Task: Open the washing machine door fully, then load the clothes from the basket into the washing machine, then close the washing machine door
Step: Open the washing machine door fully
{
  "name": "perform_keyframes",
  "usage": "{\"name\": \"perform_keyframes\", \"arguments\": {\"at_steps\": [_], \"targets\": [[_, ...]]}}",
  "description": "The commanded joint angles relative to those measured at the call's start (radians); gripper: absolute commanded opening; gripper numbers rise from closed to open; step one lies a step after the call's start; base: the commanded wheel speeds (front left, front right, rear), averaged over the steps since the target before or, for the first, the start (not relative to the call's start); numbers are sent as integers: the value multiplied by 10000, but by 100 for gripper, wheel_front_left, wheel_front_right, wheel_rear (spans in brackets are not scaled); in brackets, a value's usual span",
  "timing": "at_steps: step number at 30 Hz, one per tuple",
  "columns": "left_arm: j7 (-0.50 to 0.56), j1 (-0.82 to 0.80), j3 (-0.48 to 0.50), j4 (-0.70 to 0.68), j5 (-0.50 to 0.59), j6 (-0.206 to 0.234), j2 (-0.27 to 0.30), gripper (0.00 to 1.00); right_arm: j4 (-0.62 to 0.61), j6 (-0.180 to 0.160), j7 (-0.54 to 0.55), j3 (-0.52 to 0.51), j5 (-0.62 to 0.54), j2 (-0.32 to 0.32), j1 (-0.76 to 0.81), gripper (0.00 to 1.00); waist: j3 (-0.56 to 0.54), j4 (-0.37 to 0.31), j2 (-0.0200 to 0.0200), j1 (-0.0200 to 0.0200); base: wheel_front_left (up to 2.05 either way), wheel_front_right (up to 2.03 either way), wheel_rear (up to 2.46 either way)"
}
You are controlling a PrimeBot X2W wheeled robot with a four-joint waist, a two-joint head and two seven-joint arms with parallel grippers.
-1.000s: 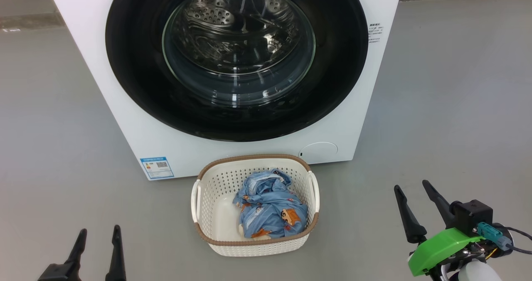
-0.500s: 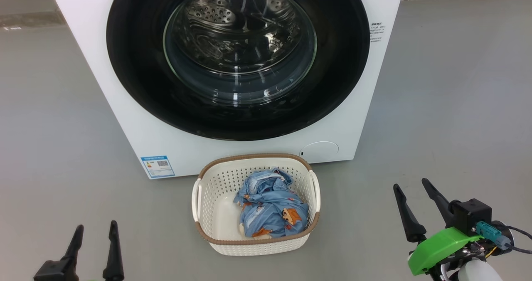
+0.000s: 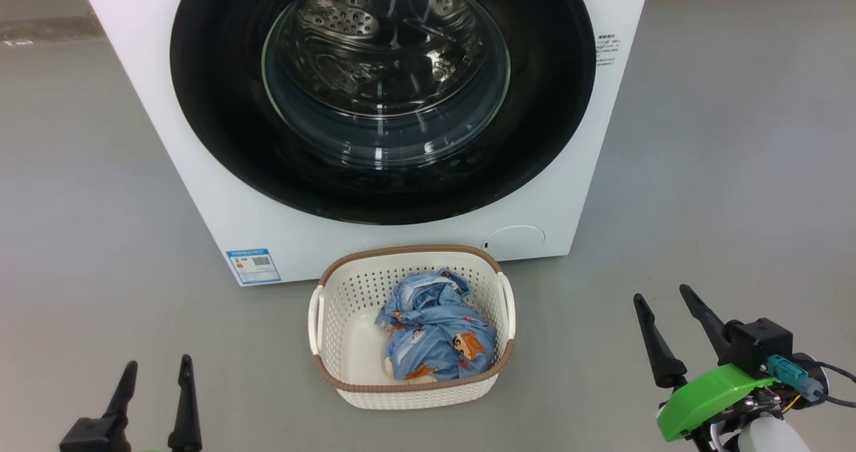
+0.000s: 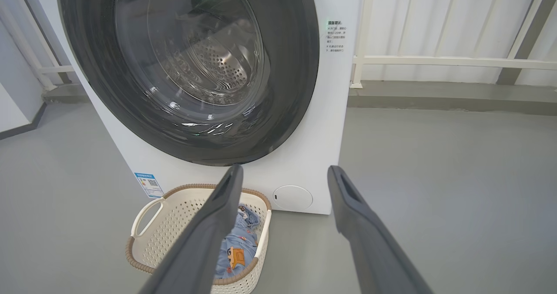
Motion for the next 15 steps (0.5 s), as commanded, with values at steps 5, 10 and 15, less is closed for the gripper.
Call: {"name": "perform_keyframes", "arguments": {"at_steps": [5,10,15], "targets": [[-122,-483,343,-244,120,-31,168,100,-360,-13,-122,103,-95,-33,-317,100,24,8,0,0,43,43,-86],[-122,-514,405,-258,109,-34,154,100,-506,-13,-122,53,-56,-17,-277,100,50,20,0,0,79,79,-159],[-122,-549,432,-256,88,-45,129,100,-601,-13,-122,36,-102,23,-253,100,116,28,0,0,113,113,-226]]}}
